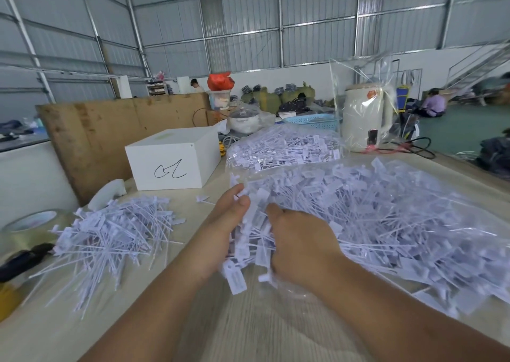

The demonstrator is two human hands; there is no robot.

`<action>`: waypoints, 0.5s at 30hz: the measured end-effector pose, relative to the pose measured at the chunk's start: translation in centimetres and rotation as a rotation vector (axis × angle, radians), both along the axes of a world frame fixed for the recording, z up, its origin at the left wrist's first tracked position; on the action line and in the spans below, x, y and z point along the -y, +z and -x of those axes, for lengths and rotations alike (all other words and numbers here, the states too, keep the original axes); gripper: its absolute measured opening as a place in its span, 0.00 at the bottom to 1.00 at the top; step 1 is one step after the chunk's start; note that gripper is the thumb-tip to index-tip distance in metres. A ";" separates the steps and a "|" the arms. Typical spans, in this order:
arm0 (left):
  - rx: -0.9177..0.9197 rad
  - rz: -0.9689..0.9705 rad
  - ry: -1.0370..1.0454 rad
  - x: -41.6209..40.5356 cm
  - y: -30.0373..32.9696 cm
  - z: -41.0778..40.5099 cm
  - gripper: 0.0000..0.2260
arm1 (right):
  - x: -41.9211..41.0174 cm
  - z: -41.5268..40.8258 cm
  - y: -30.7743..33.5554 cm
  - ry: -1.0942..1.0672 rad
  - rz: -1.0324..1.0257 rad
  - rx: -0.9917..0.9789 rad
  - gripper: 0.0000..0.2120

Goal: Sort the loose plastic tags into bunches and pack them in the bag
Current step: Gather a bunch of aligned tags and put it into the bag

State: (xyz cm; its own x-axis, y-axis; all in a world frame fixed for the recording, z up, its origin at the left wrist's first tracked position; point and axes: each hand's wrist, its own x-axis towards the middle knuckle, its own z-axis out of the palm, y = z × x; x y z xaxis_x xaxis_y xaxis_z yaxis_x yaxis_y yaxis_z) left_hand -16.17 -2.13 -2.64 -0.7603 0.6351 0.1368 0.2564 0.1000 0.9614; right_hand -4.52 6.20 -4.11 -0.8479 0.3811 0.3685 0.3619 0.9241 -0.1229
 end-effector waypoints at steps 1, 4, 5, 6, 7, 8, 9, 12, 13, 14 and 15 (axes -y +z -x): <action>-0.037 -0.015 -0.031 0.6 -0.7 -0.2 0.21 | -0.2 0.1 0.0 -0.004 0.004 -0.001 0.23; -0.298 -0.235 0.169 2.9 -1.1 -0.5 0.21 | -0.4 0.5 0.2 -0.048 0.051 -0.014 0.23; -0.455 -0.283 0.246 3.6 -0.6 -0.4 0.18 | -0.4 0.7 0.2 -0.061 0.064 -0.025 0.23; -0.587 -0.312 0.267 4.1 -0.1 -0.3 0.14 | -0.4 0.8 0.2 -0.070 0.072 -0.031 0.23; -0.672 -0.294 0.224 4.5 0.6 -0.5 0.12 | -0.3 0.9 0.1 -0.075 0.080 -0.033 0.23; -0.719 -0.250 0.127 4.7 0.9 -0.7 0.12 | -0.3 0.9 0.0 -0.079 0.088 -0.036 0.22; -0.760 -0.159 0.015 4.9 1.2 -1.2 0.15 | -0.3 1.0 0.0 -0.085 0.092 -0.037 0.20; -1.004 0.255 -0.160 4.7 1.3 -2.4 0.19 | -0.5 1.1 -0.2 -0.120 0.090 -0.013 0.23; -1.075 0.340 -0.141 4.6 1.2 -2.5 0.20 | -0.6 1.2 -0.2 -0.131 0.094 -0.008 0.23; -1.117 0.397 -0.105 4.3 1.1 -2.6 0.22 | -0.7 1.3 -0.2 -0.141 0.104 -0.008 0.23; -1.147 0.442 -0.057 4.2 0.9 -2.8 0.23 | -0.8 1.3 -0.2 -0.150 0.116 -0.011 0.23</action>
